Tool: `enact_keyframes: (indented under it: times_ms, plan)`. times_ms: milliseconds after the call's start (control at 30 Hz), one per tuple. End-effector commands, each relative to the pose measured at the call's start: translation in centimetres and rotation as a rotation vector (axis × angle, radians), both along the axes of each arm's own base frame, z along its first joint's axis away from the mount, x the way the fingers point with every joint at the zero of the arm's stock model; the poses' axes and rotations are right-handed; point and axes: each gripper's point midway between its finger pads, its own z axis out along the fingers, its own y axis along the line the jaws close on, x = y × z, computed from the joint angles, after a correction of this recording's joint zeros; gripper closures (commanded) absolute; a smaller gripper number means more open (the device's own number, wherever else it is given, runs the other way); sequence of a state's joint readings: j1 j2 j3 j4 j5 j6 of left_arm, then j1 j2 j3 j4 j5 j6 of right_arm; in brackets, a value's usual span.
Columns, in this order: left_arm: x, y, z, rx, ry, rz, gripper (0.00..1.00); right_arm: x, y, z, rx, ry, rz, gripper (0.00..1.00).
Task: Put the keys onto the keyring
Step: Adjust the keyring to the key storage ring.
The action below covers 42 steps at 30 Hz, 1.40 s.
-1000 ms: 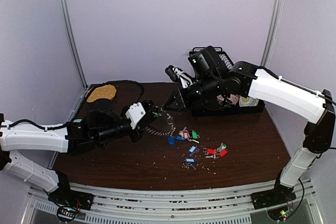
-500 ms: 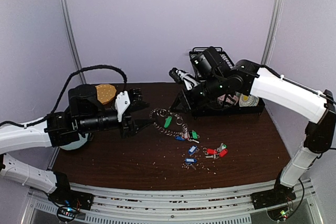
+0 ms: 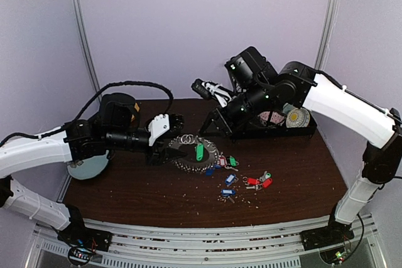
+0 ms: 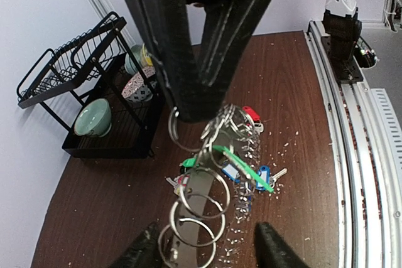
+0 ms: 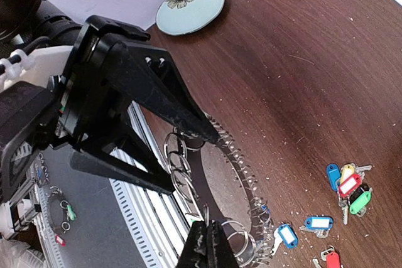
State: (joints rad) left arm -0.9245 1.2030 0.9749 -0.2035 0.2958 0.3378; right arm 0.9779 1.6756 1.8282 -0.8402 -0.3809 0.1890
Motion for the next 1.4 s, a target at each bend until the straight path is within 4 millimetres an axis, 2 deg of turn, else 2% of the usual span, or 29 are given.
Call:
enact_keyframes:
  times_ms: [0, 100, 300, 400, 567, 733, 1000, 1200, 1367]
  plan:
    - [-0.1, -0.6, 0.9, -0.033, -0.045, -0.037, 0.57, -0.7, 0.8, 0.5, 0.011, -0.016, 0.051, 1.0]
    - [0.0, -0.5, 0.5, -0.038, -0.061, -0.029, 0.71, -0.8, 0.9, 0.4, 0.009, -0.012, 0.054, 1.0]
    - [0.4, -0.3, -0.8, -0.002, -0.075, -0.013, 0.7, -0.7, 0.9, 0.8, 0.027, -0.008, 0.041, 1.0]
    - [0.6, -0.4, -1.2, 0.011, -0.076, -0.012, 0.74, -0.8, 0.9, 0.9, 0.029, -0.009, 0.042, 1.0]
    - [0.5, -0.3, -0.8, -0.004, -0.079, -0.005, 1.0, -0.3, 0.6, 0.5, 0.009, -0.021, 0.015, 1.0]
    - [2.3, 0.6, 0.2, -0.009, -0.16, 0.122, 1.0, 0.8, 0.1, -0.7, -0.028, 0.034, -0.083, 1.0]
    - [4.8, 3.3, 2.4, 0.095, -0.531, 0.43, 1.0, 0.9, -1.5, -3.5, -0.161, 0.148, -0.18, 1.0]
    - [4.4, 4.4, 4.4, 0.076, -0.683, 0.506, 1.0, -0.1, -0.5, -5.2, -0.15, 0.228, -0.154, 1.0]
    - [3.4, 4.1, 4.6, 0.071, -0.723, 0.465, 1.0, -0.4, -0.8, -6.0, -0.184, 0.248, -0.152, 1.0]
